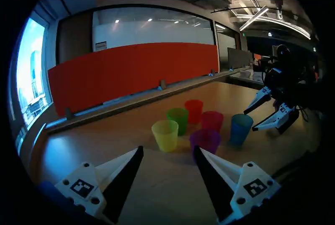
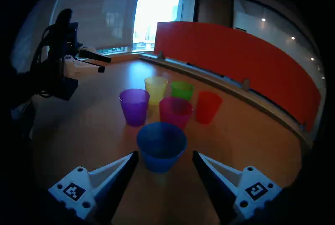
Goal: Pour water
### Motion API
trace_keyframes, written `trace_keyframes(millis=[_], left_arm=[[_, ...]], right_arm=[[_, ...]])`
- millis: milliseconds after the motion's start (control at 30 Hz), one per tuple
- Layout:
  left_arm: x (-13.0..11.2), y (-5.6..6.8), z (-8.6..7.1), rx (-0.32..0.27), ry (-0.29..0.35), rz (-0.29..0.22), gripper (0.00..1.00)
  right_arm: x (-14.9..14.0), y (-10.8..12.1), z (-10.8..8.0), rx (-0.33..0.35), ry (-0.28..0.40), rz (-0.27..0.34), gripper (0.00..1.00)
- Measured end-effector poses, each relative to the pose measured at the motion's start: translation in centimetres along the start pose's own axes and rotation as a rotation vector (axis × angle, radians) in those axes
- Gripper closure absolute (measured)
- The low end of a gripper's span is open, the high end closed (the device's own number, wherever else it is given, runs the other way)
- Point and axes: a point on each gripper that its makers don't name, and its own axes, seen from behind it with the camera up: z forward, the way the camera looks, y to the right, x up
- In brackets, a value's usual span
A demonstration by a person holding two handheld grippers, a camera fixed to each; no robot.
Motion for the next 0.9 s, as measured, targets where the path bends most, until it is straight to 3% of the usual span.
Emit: trace_keyframes(millis=[500,900], left_arm=[[0.5,-0.1,1.9,-0.012,-0.01,0.012,0.12],[0.4,-0.3,2.3,-0.008,-0.009,0.011,0.11]], right_arm=[[0.0,-0.8,2.7,0.055,-0.017,0.011,0.0],[0.5,-0.7,3.4,0.064,0.005,0.024,0.01]])
